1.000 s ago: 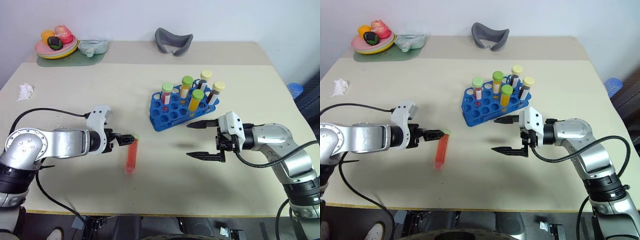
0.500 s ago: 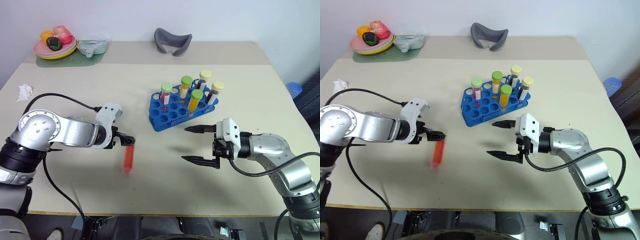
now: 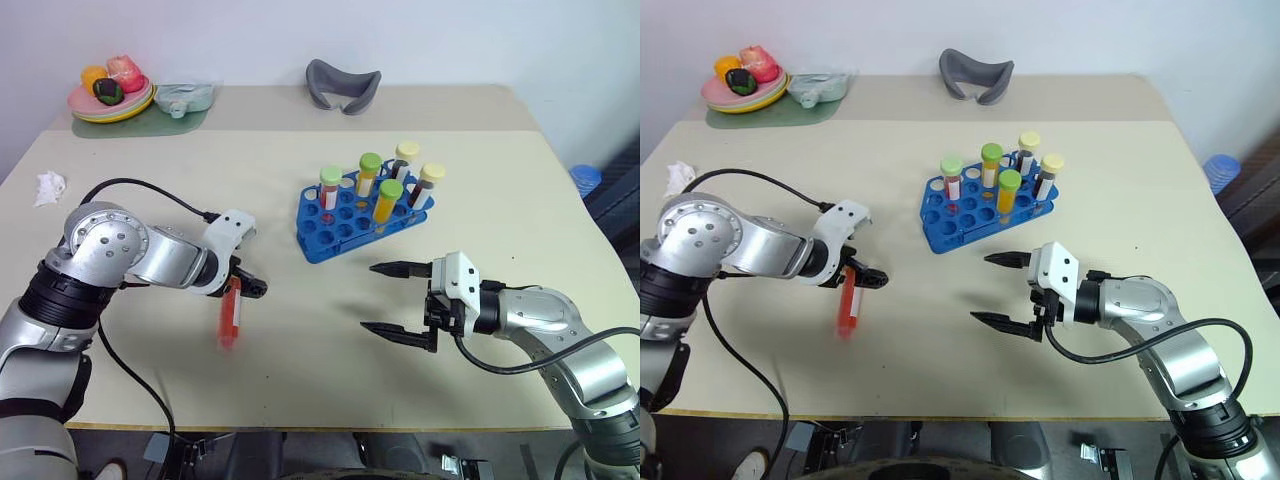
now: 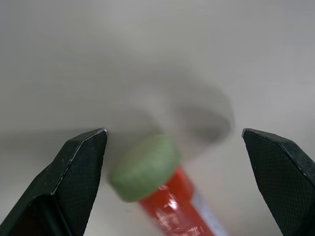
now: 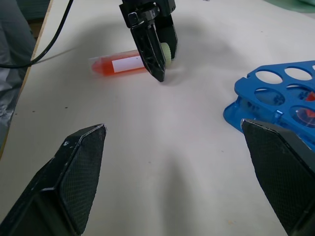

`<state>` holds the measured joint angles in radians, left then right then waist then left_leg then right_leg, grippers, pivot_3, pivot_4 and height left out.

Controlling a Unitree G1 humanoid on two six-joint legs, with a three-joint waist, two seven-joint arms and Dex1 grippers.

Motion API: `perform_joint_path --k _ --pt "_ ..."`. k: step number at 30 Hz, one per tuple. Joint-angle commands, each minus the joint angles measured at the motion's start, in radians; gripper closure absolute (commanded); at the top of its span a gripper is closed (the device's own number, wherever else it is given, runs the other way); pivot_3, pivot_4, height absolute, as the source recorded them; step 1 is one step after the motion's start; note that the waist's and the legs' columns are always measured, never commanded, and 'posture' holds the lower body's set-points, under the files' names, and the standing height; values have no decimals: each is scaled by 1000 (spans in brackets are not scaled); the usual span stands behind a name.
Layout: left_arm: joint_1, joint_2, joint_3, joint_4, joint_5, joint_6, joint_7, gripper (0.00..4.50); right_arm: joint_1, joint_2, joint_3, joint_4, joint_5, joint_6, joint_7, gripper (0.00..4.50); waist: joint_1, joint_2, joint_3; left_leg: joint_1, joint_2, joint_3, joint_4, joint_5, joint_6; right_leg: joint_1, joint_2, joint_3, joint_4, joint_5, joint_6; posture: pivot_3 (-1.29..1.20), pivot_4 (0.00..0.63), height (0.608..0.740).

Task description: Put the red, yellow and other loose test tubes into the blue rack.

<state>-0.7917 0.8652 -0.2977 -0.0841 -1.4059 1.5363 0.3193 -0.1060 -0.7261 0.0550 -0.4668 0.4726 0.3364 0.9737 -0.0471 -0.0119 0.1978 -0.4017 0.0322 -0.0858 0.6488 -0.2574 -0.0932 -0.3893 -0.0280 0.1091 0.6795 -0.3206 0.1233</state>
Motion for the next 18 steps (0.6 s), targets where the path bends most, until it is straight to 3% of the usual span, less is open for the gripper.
perform_joint_path --k 1,5,9,13,18 --pt "1 -4 25 8 151 29 -36 0 -36 9 -9 -10 -7 -24 0 18 -1 0 0 0 0 0 0 0 0 0 0 0 0 0 0 0 150 740" --pt "18 -26 51 -28 252 62 -81 0 -58 9 -1 6 -13 -32 15 18 0 0 0 0 0 0 0 0 0 0 0 0 0 0 0 0 150 740" --pt "89 -30 119 -92 244 78 -91 0 -80 -13 -6 19 8 -16 63 18 -4 0 0 0 0 0 -1 0 0 -1 0 0 0 0 0 0 150 740" --pt "170 -42 215 -140 105 78 -40 0 -100 -40 -20 50 22 -8 118 18 -6 0 0 -1 0 0 -1 0 0 -1 0 0 0 0 0 0 150 740" --pt "269 14 293 -200 -165 42 131 0 -146 -55 -9 89 33 -2 174 18 -5 -1 0 -1 0 0 -1 0 0 -1 -1 1 0 0 0 0 150 740"
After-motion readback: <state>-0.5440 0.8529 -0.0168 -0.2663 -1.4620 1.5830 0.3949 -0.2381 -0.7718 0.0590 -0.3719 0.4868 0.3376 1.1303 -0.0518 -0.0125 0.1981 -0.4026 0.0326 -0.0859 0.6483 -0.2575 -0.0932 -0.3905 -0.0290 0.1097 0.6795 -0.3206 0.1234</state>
